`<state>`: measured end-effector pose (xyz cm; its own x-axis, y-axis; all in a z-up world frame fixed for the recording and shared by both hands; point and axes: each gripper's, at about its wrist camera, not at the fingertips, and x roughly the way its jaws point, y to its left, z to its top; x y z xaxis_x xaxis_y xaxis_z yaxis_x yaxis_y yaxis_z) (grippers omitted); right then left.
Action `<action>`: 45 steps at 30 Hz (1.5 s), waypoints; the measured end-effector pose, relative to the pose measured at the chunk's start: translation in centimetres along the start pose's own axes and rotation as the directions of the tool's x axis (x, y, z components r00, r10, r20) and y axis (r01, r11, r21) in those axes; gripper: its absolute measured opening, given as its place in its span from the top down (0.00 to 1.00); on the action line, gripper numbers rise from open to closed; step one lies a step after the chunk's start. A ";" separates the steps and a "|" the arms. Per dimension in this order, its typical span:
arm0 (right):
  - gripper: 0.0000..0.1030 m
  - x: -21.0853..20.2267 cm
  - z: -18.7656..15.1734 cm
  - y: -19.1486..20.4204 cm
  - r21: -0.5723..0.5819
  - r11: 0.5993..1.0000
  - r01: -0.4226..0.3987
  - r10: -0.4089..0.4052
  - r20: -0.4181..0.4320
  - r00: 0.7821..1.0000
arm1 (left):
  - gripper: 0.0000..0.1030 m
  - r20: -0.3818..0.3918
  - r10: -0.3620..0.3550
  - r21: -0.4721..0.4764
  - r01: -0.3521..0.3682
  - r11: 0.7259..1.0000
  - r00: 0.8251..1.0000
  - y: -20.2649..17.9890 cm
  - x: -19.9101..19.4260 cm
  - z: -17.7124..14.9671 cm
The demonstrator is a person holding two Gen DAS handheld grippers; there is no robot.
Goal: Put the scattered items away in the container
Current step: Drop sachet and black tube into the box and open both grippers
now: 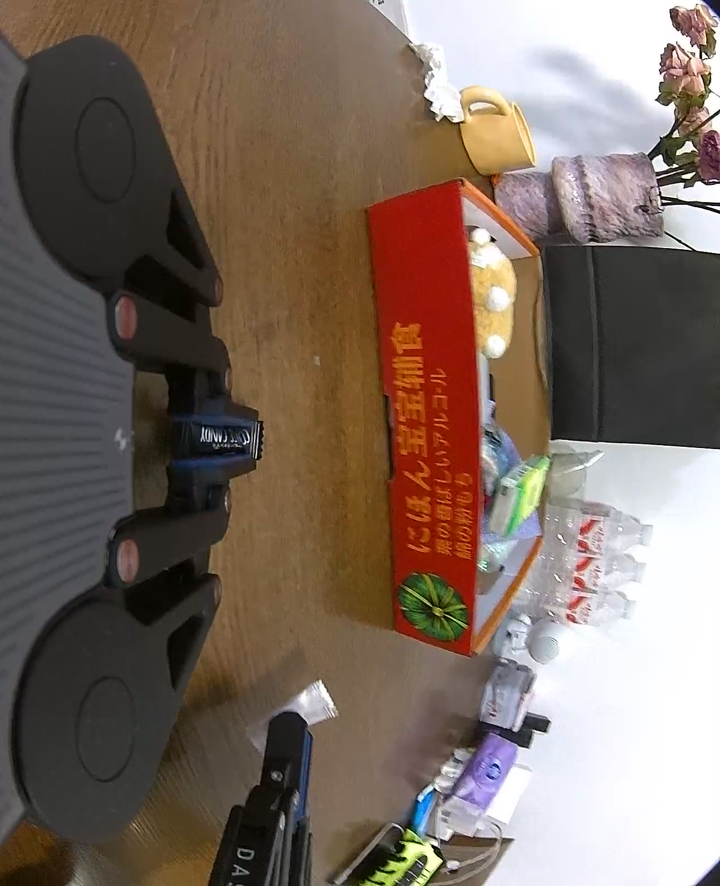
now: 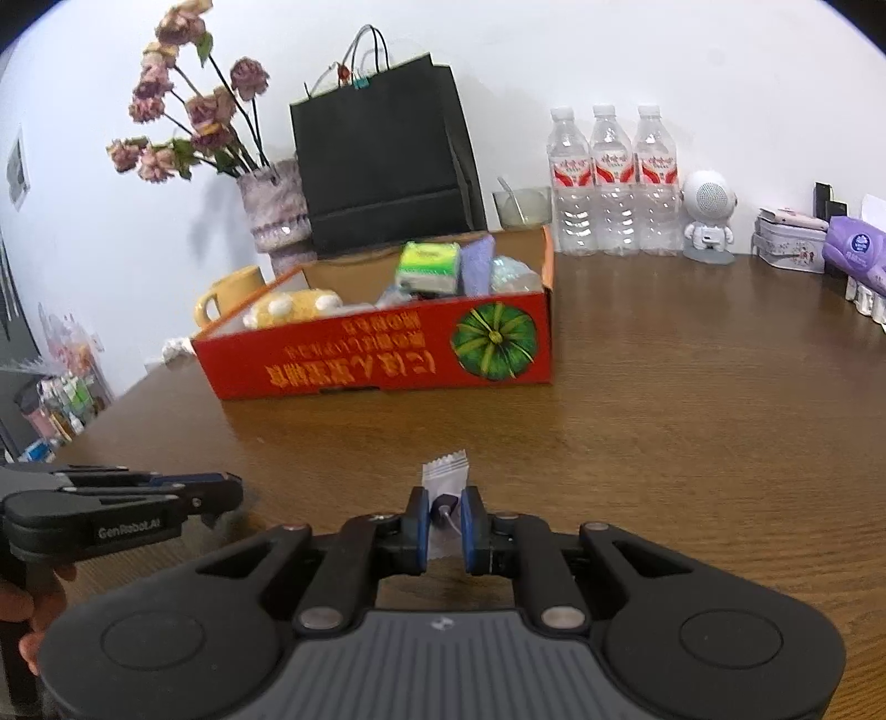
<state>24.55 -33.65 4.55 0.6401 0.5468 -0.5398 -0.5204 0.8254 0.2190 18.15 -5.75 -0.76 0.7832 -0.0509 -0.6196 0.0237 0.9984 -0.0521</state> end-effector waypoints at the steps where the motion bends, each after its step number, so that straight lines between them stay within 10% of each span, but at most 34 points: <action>1: 0.90 -0.1 0.4 0.2 0.003 1.000 -0.007 0.007 0.008 1.000 | 0.89 0.016 -0.010 0.001 0.010 1.000 1.000 0.2 -0.2 0.4; 13: 0.90 4.8 11.3 4.0 -0.037 0.999 -0.026 0.031 0.147 0.989 | 0.89 0.236 -0.076 -0.064 0.093 0.994 0.969 4.7 1.4 11.3; 27: 0.88 15.6 14.0 5.2 -0.090 0.996 0.015 -0.012 0.039 0.999 | 0.83 0.165 -0.068 -0.101 0.085 0.991 0.984 8.9 10.9 13.9; 29: 0.54 15.5 14.1 5.0 -0.083 0.996 0.031 -0.028 0.032 0.999 | 0.33 0.161 -0.054 -0.108 0.072 0.992 0.986 9.2 10.8 13.9; 31: 0.15 14.9 14.2 5.0 -0.089 0.995 0.049 -0.045 0.048 0.998 | 0.04 0.190 -0.007 -0.115 0.030 0.993 0.982 9.2 9.8 14.0; 35: 0.00 13.4 14.8 5.1 -0.108 0.991 0.083 -0.074 0.082 0.994 | 0.00 0.229 0.014 -0.099 0.009 0.995 0.973 9.2 8.1 14.3; 45: 0.00 12.5 14.9 5.2 -0.113 0.988 0.108 -0.101 0.066 0.993 | 0.00 0.174 0.045 -0.122 -0.024 0.992 0.984 8.4 7.7 13.9</action>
<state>38.28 -20.42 11.06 0.7250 0.4688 -0.5045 -0.5087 0.8584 0.0667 32.98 2.59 4.91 0.8795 -0.0003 -0.4760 -0.0710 0.9887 -0.1319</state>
